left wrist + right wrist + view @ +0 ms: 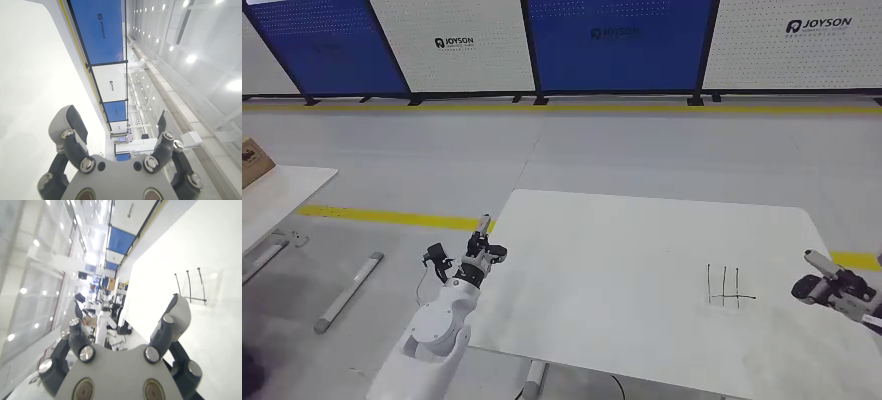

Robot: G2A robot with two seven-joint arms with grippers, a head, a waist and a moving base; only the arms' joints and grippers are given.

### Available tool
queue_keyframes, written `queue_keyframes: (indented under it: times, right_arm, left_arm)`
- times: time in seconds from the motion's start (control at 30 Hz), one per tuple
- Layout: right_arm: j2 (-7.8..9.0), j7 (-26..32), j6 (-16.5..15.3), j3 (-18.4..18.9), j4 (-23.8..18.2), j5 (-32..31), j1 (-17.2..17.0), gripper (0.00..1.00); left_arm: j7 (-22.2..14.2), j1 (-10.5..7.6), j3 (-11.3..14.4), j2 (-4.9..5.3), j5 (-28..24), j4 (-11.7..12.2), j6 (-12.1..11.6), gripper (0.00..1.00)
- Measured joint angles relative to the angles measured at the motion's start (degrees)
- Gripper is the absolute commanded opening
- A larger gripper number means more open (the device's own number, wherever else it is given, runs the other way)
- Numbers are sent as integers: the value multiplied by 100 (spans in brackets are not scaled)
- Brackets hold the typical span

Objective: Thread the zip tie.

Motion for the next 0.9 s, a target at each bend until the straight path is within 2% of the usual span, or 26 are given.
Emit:
queue_keyframes:
  times: [0.1, 0.13, 0.27, 0.37, 0.43, 0.9]
  right_arm:
    - [101, 900, -6, -299, 418, -208, 603, 100]
    - [126, 1014, -12, -423, 558, -232, 754, 100]
    - [249, 903, -135, -1072, 1203, -391, 1285, 100]
    - [309, 903, -367, -1530, 1660, -563, 1538, 100]
    - [333, 905, -429, -1751, 1866, -514, 1596, 100]
    - [329, 905, -462, -1773, 1834, -540, 1555, 100]
  left_arm:
    - [0, 0, 0, 0, 0, 0, 0, 100]
    - [0, 0, 0, 0, 0, 0, 0, 100]
    - [0, 0, 0, 0, 0, 0, 0, 100]
    - [0, 0, 0, 0, 0, 0, 0, 100]
    - [0, 0, 0, 0, 0, 0, 0, 100]
    - [0, 0, 0, 0, 0, 0, 0, 100]
